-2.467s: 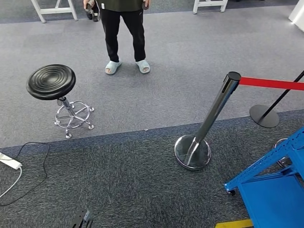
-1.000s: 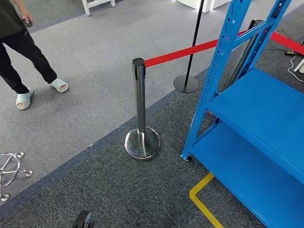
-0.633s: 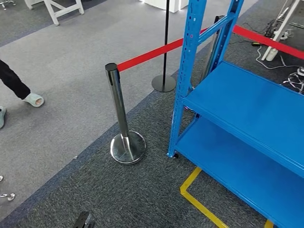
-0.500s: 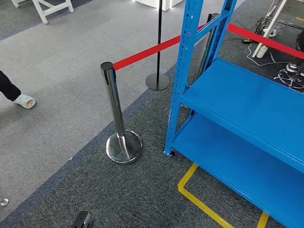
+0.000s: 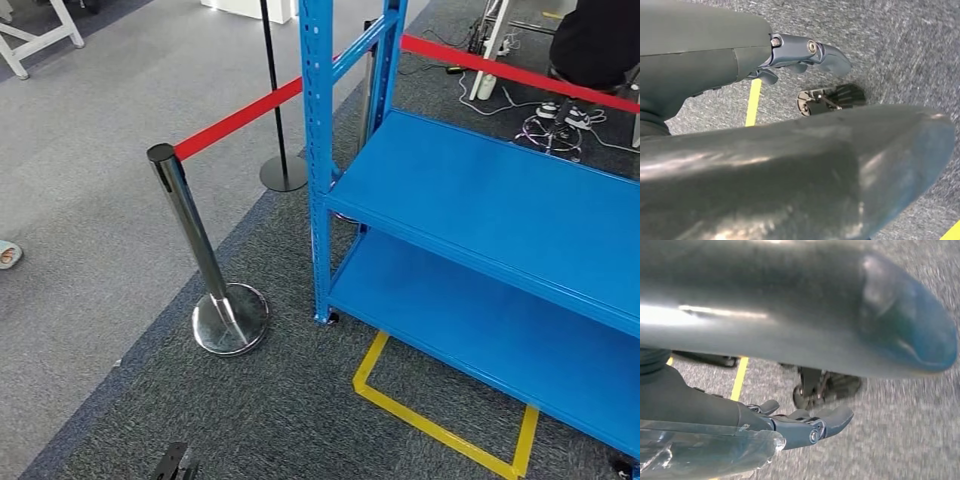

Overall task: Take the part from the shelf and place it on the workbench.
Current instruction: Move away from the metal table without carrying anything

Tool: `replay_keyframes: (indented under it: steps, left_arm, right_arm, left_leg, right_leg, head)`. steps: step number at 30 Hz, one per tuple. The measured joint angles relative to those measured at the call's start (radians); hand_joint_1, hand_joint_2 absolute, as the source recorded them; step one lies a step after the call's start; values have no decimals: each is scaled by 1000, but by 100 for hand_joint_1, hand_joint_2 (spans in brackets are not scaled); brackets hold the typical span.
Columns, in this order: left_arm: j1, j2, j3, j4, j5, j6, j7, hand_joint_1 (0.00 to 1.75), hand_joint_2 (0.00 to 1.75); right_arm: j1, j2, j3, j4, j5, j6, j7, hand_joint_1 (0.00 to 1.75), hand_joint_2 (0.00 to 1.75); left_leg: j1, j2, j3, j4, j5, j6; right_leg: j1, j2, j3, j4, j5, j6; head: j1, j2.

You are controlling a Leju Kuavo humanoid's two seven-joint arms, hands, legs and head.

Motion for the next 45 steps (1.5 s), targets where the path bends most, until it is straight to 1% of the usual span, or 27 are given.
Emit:
replay_keyframes:
  steps: [2, 3, 5, 7, 9, 11, 13, 15, 16, 18, 20, 22, 23, 24, 26, 28, 30, 32, 34, 36, 37, 38, 39, 40, 42, 43, 45]
  left_arm:
    - [-2, 0, 0, 0, 0, -1, 0, 0, 0]
    - [-2, 0, 0, 0, 0, -2, 0, 0, 0]
    - [0, 0, 0, 0, 0, -3, 0, 0, 0]
    - [4, -1, 0, 0, -2, -3, -1, 0, 0]
    - [4, -1, 0, 0, -4, -4, -3, 0, 0]
    - [3, 0, 0, 0, -7, -3, -3, 0, 0]
    - [1, 0, 0, 0, -10, -3, -3, 0, 0]
    - [-3, -1, 0, 0, -10, -3, -3, 0, 0]
    - [-5, -1, 0, 0, -10, -3, -2, 0, 0]
    - [-6, -1, 0, 0, -9, -2, 0, 0, 0]
    - [-3, 0, 0, 0, -9, -2, 3, 0, 0]
    - [-1, 0, 0, 0, -9, -2, 5, 0, 0]
    - [-1, 0, 0, 0, -9, -2, 6, 0, 0]
    - [-2, 0, 0, 0, -9, -2, 8, 0, 0]
    - [-3, 0, 0, 0, -8, -2, 12, 0, 0]
    - [-4, 1, 0, 0, -8, -2, 15, 0, 0]
    - [-6, 1, 0, 0, -9, -2, 16, 0, 0]
    - [-9, 1, 0, 0, -9, -2, 17, 0, 0]
    - [-8, 1, 0, 0, -9, -2, 17, 0, 0]
    - [-4, 0, 0, 0, -9, -2, 16, 0, 0]
    - [-2, 0, 0, 0, -9, -2, 16, 0, 44]
    - [-2, 0, 0, 0, -9, -2, 16, 0, 87]
    - [-3, 0, 0, 0, -9, -3, 16, 0, 131]
    - [-3, 1, 0, 0, -9, -3, 17, 0, 175]
    - [-6, 1, 0, 0, -7, -4, 19, 0, 175]
    - [-7, 1, 0, 0, -7, -4, 20, 0, 175]
    - [-8, 1, 0, 0, -6, -5, 22, 0, 175]
  right_arm:
    - [1, 0, 0, 0, 0, -3, 2, 0, 0]
    - [-1, 0, 0, 0, 0, -5, 3, 0, 0]
    - [-4, 0, 0, 0, 0, -6, 3, 0, 0]
    - [-4, 0, 0, 0, -1, -8, 2, 0, 0]
    - [-3, 0, 0, 0, -1, -13, 0, 0, 0]
    - [-4, 0, 0, 0, 0, -16, -1, 0, 0]
    - [-6, -1, 0, 0, 2, -17, -2, 0, 0]
    - [-2, -1, 0, 0, 4, -18, -3, 0, 0]
    - [1, -2, 0, 0, 4, -18, -4, 0, 0]
    - [2, -4, 0, 1, 5, -17, -4, 0, 0]
    - [-3, -5, 1, 2, 5, -15, -5, 0, 0]
    - [-6, -5, 1, 2, 6, -14, -6, 0, 0]
    - [-5, -5, 1, 2, 6, -15, -6, 0, 0]
    - [-4, -6, 1, 2, 5, -17, -5, 0, 0]
    - [-4, -6, 1, 2, 4, -23, -3, 0, 0]
    - [-7, -7, 1, 3, 3, -26, 0, 0, 0]
    - [-8, -7, 1, 4, 1, -31, 2, 0, 0]
    - [-7, -7, 1, 4, 1, -42, 2, 0, 0]
    - [-9, -8, 0, 4, 0, -51, 2, 0, 0]
    - [-12, -8, 0, 4, 0, -57, 5, 0, 0]
    - [-11, -8, 0, 4, 0, -62, 10, 0, 0]
    - [-10, -8, 0, 4, -1, -69, 16, 0, 0]
    - [-9, -8, 0, 4, -4, -76, 24, 0, 0]
    - [-9, -8, -1, 4, -8, -81, 31, 0, 44]
    - [-10, -8, -2, 5, -22, -87, 48, 0, 131]
    - [-11, -8, -2, 5, -27, -88, 55, 0, 175]
    - [-12, -8, -3, 5, -33, -89, 63, 0, 175]
  left_leg:
    - [4, -28, -9, 25, -22, -12]
    - [5, -52, -29, 67, -47, -17]
    - [5, -87, -95, 202, -112, -20]
    - [5, -95, -147, 289, -128, -20]
    - [5, -104, -129, 228, -65, -16]
    - [9, -146, -71, 91, 5, -10]
    - [12, -181, -39, 15, 25, -2]
    - [11, -173, -37, 5, 24, 10]
    - [12, -162, -35, 2, 26, 17]
    - [14, -135, -32, -4, 30, 31]
    - [9, -106, -30, -5, 28, 38]
    - [5, -76, -28, -5, 25, 40]
    - [5, -63, -26, -4, 23, 39]
    - [5, -51, -23, -4, 20, 37]
    - [1, -30, -12, -3, 12, 28]
    - [-6, -13, -3, -1, 5, 18]
    - [-7, 4, 2, -3, 3, 9]
    - [-3, -14, -1, 9, -12, -2]
    - [0, -65, -38, 92, -66, -11]
    - [1, -93, -108, 232, -128, -13]
    - [1, -96, -135, 279, -138, -13]
    - [1, -97, -146, 290, -127, -12]
    - [1, -98, -138, 262, -96, -11]
    - [2, -99, -113, 203, -56, -9]
    - [4, -106, -55, 71, 5, -6]
    - [4, -110, -37, 30, 16, -6]
    - [4, -112, -27, 7, 17, -5]
  right_leg:
    - [-4, 20, 0, -5, 5, -12]
    - [-7, 31, 1, -7, 8, -17]
    - [-7, 54, -1, -8, 10, -21]
    - [-7, 82, -2, -7, 10, -22]
    - [-8, 111, 0, -7, 11, -20]
    - [-8, 139, -1, -5, 12, -14]
    - [-8, 161, -8, -5, 14, -2]
    - [-11, 181, -16, -12, 18, 13]
    - [-11, 176, -19, -11, 17, 19]
    - [-7, 125, -45, 42, -19, 27]
    - [-5, 62, -107, 172, -88, 32]
    - [-6, 43, -153, 271, -123, 35]
    - [-6, 39, -149, 268, -112, 35]
    - [-7, 33, -124, 225, -86, 35]
    - [-5, -8, -44, 86, -24, 31]
    - [-3, -37, 1, 6, 2, 20]
    - [0, -20, 0, 1, 2, 5]
    - [-2, 2, -3, -1, 5, -8]
    - [-7, 26, -5, -4, 9, -19]
    - [-7, 48, -7, -4, 10, -24]
    - [-7, 58, -8, -4, 10, -25]
    - [-7, 67, -7, -4, 11, -25]
    - [-7, 75, -6, -4, 11, -24]
    - [-8, 82, -5, -4, 11, -22]
    - [-5, 92, -5, -1, 10, -13]
    - [-3, 94, -6, 2, 9, -9]
    - [0, 96, -8, 6, 8, -6]
  head:
    - [-2, 0]
    - [-3, 0]
    - [-6, 0]
    - [-7, 0]
    - [-7, 0]
    - [-8, 0]
    - [-9, 0]
    - [-8, 0]
    - [-8, 0]
    - [0, 0]
    - [7, 0]
    - [7, 0]
    - [7, 0]
    - [7, 0]
    - [8, 0]
    - [5, 0]
    - [2, 0]
    - [0, 0]
    - [-4, 0]
    - [-7, 0]
    - [-8, 0]
    - [-8, 0]
    - [-8, 0]
    - [-8, 0]
    - [-10, 0]
    - [-11, 0]
    - [-13, 0]
